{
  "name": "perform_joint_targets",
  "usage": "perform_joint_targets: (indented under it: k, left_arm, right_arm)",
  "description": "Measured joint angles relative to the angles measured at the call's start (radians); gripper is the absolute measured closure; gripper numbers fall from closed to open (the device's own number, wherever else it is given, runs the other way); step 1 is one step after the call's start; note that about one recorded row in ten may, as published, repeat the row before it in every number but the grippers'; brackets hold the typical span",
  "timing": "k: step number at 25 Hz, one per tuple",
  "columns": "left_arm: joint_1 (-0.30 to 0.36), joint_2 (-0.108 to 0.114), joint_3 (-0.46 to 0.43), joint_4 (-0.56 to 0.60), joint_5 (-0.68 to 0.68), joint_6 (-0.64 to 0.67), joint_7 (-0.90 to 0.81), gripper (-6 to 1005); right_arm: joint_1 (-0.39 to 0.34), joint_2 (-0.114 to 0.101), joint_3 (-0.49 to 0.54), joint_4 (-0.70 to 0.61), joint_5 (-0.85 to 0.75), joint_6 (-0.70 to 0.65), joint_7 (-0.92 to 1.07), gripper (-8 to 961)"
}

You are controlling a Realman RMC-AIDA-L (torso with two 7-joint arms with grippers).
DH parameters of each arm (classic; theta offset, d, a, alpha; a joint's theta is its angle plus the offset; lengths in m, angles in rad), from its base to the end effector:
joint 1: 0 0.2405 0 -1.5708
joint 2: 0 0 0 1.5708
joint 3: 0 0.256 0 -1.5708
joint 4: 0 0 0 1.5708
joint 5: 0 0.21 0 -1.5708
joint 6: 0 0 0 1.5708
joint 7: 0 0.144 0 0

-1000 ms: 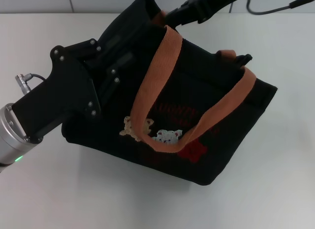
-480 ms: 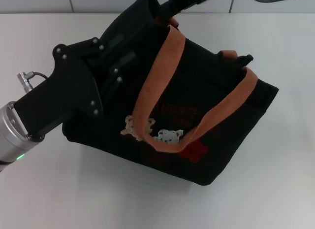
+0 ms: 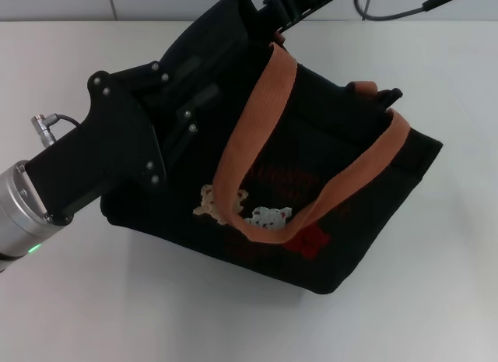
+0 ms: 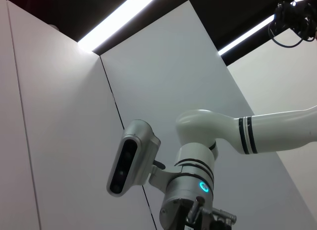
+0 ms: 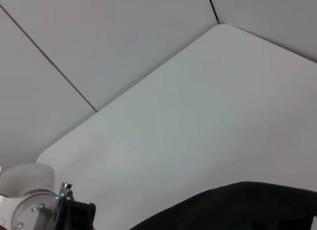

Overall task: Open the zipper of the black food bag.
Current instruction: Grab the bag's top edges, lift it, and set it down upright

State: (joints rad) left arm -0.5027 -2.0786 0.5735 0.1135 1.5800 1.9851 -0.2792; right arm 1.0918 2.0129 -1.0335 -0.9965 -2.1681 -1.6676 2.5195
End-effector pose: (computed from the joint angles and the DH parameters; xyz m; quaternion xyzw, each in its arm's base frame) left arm -0.2295 0.2625 -0.0082 -0.7913 0.1165 -0.5200 0.2997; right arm 0.0254 0.4057 0.0203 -0.9543 0.2954 0.0453 0.0033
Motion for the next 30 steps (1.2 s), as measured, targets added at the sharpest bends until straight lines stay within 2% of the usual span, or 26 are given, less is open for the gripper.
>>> perform_joint_targets:
  k: [7,16,24,29,30]
  left_arm:
    - [-0.002,0.000,0.001,0.000,0.000,0.000,0.000,804]
    - [-0.005,0.000,0.003,0.000,0.000,0.000,0.002,804]
    - [-0.005,0.000,0.003,0.000,0.000,0.000,0.003,804]
    - [-0.003,0.000,0.003,0.000,0.000,0.000,0.004,804]
    - [-0.002,0.000,0.003,0.000,0.000,0.000,0.005,804]
  right_arm:
    - [0.025,0.016,-0.032,0.011,-0.047,0.018,0.007,616]
    - [0.044,0.026,-0.033,0.023,-0.072,0.027,0.013,610]
    - [0.069,0.046,-0.072,0.012,-0.148,0.040,0.008,725]
    - [0.048,0.049,-0.071,-0.054,-0.146,0.036,-0.004,939]
    - [0.042,0.049,-0.069,-0.067,-0.145,0.034,-0.005,941]
